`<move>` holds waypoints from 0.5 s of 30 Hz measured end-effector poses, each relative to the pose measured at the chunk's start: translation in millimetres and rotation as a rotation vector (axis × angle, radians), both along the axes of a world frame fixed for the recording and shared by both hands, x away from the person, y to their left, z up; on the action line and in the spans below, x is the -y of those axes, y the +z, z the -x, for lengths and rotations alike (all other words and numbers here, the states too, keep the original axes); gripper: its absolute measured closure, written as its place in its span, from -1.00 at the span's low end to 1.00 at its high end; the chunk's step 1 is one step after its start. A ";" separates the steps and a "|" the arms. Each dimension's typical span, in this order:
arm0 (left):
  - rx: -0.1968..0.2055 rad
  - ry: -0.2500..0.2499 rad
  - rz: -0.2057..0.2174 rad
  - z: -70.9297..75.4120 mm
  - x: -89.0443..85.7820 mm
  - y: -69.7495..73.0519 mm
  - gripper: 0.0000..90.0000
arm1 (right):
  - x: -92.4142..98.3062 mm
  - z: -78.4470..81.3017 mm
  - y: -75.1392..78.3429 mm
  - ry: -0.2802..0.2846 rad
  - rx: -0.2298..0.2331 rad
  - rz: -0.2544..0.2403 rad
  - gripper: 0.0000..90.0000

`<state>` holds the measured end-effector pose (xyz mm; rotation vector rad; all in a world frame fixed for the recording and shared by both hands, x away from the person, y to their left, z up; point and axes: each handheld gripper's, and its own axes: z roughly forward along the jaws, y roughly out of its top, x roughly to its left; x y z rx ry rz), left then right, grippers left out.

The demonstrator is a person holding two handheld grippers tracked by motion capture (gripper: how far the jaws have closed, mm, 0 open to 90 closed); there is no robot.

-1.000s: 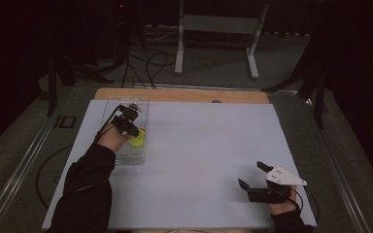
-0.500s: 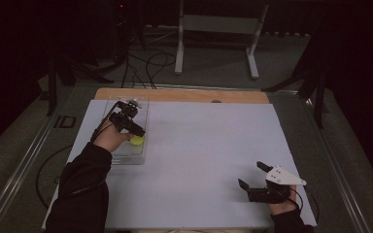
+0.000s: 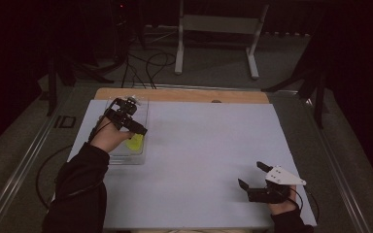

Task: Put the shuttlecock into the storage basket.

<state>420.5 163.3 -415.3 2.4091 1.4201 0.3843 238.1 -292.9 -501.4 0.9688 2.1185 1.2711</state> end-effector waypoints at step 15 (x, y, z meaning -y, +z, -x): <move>0.003 -0.116 0.106 7.7 12.4 14.3 -1.00 | 0.3 -0.1 0.4 0.002 0.006 0.001 -0.83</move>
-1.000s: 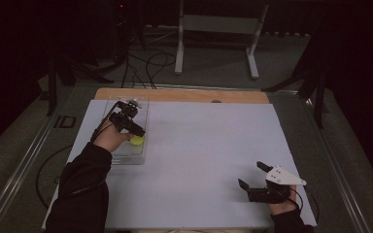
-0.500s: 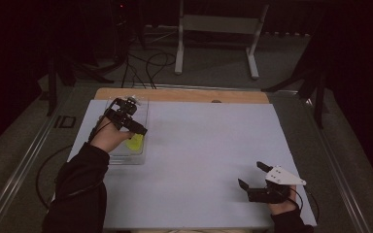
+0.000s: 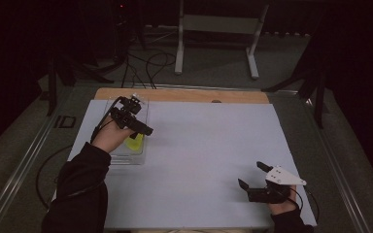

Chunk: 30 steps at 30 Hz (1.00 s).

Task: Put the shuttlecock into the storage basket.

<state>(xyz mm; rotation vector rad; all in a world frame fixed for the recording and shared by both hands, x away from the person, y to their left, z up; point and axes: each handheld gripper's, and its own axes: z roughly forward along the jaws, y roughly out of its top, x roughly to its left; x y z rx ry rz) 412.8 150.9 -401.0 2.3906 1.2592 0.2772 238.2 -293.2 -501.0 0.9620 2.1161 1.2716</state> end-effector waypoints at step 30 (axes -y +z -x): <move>0.018 -0.218 0.095 16.1 56.9 3.7 -1.00 | 0.9 0.5 -0.4 -0.004 0.000 -0.002 -0.83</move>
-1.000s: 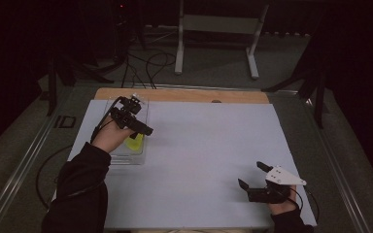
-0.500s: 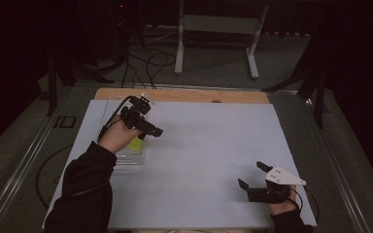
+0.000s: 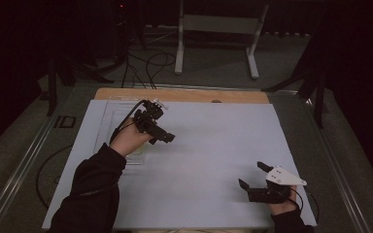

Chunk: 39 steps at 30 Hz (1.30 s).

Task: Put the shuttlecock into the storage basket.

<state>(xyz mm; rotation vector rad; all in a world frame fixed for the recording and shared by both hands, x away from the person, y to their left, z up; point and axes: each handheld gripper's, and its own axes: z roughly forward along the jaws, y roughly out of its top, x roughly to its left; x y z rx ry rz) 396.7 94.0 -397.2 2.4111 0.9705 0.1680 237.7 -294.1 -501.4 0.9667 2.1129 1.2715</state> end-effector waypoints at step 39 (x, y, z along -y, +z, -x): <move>0.027 -0.254 0.167 38.8 25.8 -44.0 -1.00 | 0.3 1.7 1.4 0.001 0.015 0.001 -0.83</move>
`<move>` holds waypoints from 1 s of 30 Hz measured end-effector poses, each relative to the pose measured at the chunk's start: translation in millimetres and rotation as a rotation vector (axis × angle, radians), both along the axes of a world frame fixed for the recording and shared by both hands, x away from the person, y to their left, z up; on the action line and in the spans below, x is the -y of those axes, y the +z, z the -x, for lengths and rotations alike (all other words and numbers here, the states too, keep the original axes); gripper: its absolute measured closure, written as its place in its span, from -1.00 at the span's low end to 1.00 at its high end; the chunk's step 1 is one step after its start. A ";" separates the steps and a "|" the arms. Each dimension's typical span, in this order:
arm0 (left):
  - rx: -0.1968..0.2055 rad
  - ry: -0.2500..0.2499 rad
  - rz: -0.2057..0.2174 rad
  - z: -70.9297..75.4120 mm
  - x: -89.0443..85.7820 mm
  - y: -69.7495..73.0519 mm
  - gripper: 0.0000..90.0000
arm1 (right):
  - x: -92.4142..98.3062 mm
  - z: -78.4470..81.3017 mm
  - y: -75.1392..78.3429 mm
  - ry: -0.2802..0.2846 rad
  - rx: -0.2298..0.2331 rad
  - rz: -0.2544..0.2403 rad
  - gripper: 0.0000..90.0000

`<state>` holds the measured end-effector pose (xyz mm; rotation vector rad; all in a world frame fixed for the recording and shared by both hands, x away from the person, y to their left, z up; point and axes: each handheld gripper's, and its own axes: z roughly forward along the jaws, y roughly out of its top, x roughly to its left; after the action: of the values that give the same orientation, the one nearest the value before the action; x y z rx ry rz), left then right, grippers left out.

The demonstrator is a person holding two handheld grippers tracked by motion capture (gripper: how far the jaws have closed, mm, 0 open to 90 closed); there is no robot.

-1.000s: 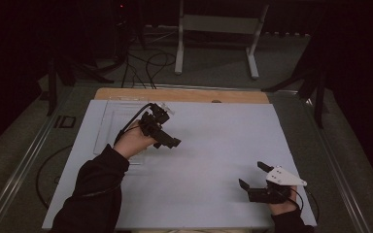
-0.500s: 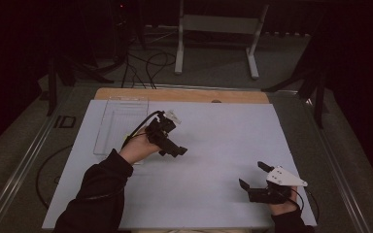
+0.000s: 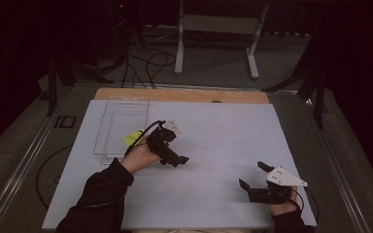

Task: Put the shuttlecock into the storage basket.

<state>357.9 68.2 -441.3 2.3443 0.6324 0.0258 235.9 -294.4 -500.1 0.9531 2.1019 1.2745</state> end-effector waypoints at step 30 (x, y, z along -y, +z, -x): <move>-0.035 -0.069 0.102 47.0 -30.3 -23.9 -1.00 | -2.0 -0.5 -1.1 0.006 -0.008 0.000 -0.83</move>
<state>310.9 98.5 -465.1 2.2703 0.5561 -0.0775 236.4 -292.3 -501.1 0.9541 2.1122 1.2757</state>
